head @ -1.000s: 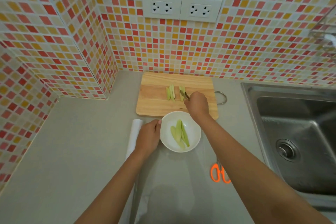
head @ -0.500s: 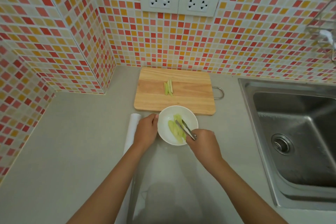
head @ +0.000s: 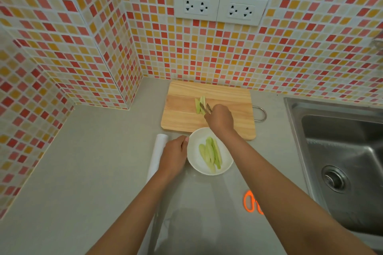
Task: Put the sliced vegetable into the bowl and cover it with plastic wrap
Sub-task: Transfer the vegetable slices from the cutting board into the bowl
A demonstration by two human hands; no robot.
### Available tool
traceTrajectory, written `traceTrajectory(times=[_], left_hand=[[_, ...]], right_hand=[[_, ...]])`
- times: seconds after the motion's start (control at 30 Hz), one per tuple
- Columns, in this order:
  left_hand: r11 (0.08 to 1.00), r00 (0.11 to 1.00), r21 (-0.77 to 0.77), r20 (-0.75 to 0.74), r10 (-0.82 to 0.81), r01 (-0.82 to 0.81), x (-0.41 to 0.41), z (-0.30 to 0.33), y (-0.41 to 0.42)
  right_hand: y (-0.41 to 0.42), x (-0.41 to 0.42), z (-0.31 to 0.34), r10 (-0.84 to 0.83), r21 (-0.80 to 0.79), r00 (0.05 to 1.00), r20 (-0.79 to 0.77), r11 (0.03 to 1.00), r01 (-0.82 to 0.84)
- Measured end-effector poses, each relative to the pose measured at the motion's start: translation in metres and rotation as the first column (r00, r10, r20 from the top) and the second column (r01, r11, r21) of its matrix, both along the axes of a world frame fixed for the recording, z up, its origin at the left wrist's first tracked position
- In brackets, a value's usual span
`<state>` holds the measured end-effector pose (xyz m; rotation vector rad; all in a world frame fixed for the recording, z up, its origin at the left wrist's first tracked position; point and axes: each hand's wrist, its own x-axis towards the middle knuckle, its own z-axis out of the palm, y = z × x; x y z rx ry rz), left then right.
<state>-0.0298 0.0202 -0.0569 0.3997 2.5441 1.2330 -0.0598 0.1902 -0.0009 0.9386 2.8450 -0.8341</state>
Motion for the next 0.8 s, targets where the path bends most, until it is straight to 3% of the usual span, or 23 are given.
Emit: traceTrajectory(times=[0.3,0.5,0.67,0.8], left_hand=[[1.000,1.000,0.003,-0.003,-0.002,0.002,0.001,0.000,0.001],[1.000,1.000,-0.022,-0.014,-0.005,0.004,0.000,0.001,0.001],[1.000,1.000,-0.014,-0.002,-0.002,0.002,-0.001,0.001,0.001],[1.000,1.000,-0.004,0.017,0.010,-0.010,-0.001,0.001,0.002]], right_hand=[[0.002,-0.008,-0.010,0.057,0.108,0.997,0.056,0.992,-0.063],[0.007,0.004,0.003,0.022,0.009,1.000,-0.004,1.000,-0.022],[-0.001,0.067,0.035,0.018,-0.068,0.974,-0.225,0.997,-0.034],[-0.016,0.136,0.031,0.060,-0.082,0.985,-0.159,0.994,-0.073]])
